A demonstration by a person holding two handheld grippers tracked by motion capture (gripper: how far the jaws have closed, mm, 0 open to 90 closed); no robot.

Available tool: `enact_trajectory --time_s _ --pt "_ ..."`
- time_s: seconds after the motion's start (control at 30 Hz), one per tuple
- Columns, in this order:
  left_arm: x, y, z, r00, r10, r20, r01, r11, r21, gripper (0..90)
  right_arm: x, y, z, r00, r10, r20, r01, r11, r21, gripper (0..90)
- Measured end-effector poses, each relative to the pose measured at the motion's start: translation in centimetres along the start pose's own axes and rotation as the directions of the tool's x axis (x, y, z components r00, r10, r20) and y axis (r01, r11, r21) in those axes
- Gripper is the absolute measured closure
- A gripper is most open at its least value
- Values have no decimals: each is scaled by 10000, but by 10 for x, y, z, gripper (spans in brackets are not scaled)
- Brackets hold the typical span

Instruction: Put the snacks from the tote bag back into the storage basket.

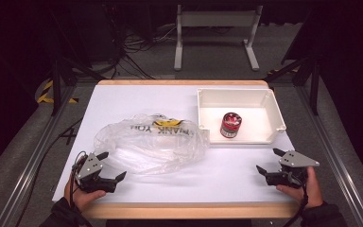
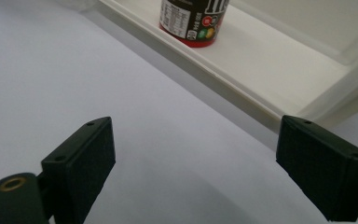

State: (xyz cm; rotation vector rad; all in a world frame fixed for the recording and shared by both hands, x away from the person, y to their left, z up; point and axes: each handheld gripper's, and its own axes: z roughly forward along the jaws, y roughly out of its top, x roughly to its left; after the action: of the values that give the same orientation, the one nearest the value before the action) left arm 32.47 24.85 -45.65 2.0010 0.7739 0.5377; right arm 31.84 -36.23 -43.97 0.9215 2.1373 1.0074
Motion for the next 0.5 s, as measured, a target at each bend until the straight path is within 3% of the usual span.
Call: enact_trajectory --time_s 0.13,0.3,0.5 --pt "1 -1 -2 9999 -153 81 154 9997 -188 48 -1 -5 -4 9999 136 53 -133 9987 -492 100" --pt "1 -1 -1 9999 -62 87 63 9999 -124 46 1 -7 -3 9997 41 234 -28 9985 -540 86" --pt "1 -1 -1 9999 -78 136 79 9999 -85 47 -1 -7 -3 9999 163 55 -160 9986 -511 80"
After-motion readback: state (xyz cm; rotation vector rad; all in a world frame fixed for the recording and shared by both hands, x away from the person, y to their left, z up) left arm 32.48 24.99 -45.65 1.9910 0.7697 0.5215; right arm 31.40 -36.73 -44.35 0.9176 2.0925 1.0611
